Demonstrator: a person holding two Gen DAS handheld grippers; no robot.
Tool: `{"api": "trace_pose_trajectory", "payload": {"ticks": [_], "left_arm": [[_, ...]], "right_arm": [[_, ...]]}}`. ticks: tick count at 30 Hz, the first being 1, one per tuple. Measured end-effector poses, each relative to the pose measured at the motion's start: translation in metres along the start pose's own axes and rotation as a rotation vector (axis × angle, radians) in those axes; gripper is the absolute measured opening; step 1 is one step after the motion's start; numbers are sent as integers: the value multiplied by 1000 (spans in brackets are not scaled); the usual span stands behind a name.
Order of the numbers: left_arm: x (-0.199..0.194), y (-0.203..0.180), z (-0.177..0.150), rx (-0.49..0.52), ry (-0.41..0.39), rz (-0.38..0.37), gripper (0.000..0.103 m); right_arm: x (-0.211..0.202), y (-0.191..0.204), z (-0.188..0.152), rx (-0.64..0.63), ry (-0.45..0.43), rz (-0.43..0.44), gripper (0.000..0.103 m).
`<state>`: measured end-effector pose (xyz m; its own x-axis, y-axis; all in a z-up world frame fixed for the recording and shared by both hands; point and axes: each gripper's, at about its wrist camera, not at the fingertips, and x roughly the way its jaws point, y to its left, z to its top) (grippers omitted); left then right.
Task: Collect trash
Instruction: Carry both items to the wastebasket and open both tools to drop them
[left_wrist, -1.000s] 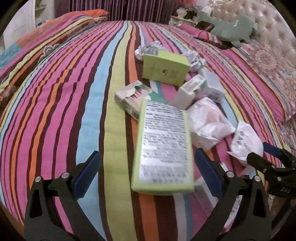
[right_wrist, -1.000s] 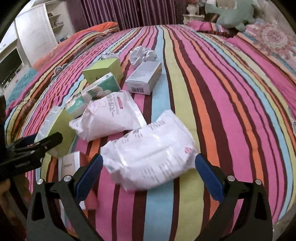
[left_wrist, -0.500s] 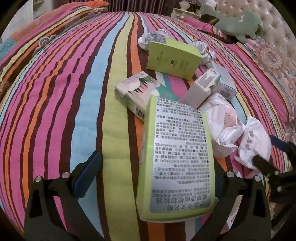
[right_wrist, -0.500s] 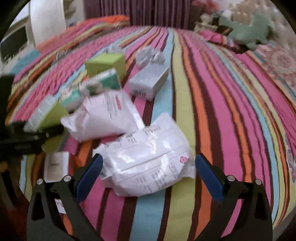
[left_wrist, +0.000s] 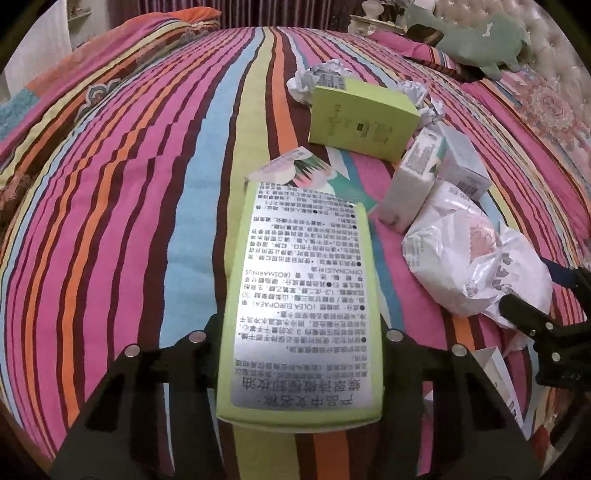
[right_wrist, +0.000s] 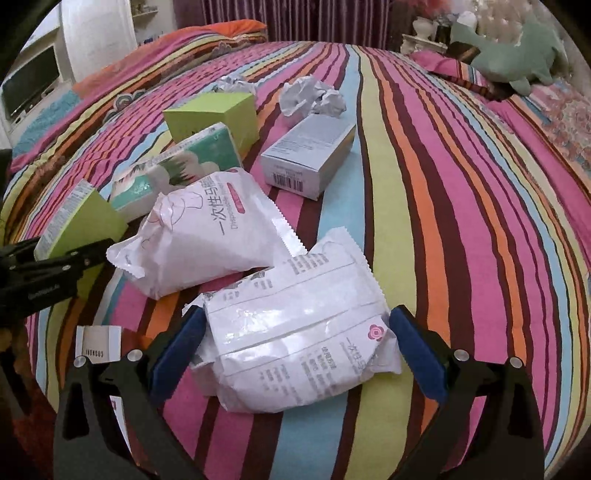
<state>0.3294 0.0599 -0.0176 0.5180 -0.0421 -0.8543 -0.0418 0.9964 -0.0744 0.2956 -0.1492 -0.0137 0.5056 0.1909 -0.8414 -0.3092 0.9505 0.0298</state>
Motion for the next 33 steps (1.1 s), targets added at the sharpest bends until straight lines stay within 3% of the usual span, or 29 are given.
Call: {"api": "trace_pose_trajectory", "payload": {"ticks": [1,3,6,12,23,29,33], "left_arm": [[0,1,0,-7,1,-3,49],[-4,3,0,-26,5,-15,49],[-10,5,-2,-34,-5,-43,49],[-31,1,-15,25,-51,-49,49],[-72,6,-49,21,-86,-81,49],[-107,14,-97,21,-94,-110,49],[-125,11,-143,37,-55,-147,49]], "right_arm": [[0,0,-1,2,1,5,92],[-2,0,-3,13,4,24,78],[-11,-2,-7,47,-10,34,73],[-38,-11,-21,119,-72,43,72],[-96,-33,-64,293,-130,120,72],[-114,-20,-109,328,-102,188,72],[-117,3,-140,295,-42,212,72]]}}
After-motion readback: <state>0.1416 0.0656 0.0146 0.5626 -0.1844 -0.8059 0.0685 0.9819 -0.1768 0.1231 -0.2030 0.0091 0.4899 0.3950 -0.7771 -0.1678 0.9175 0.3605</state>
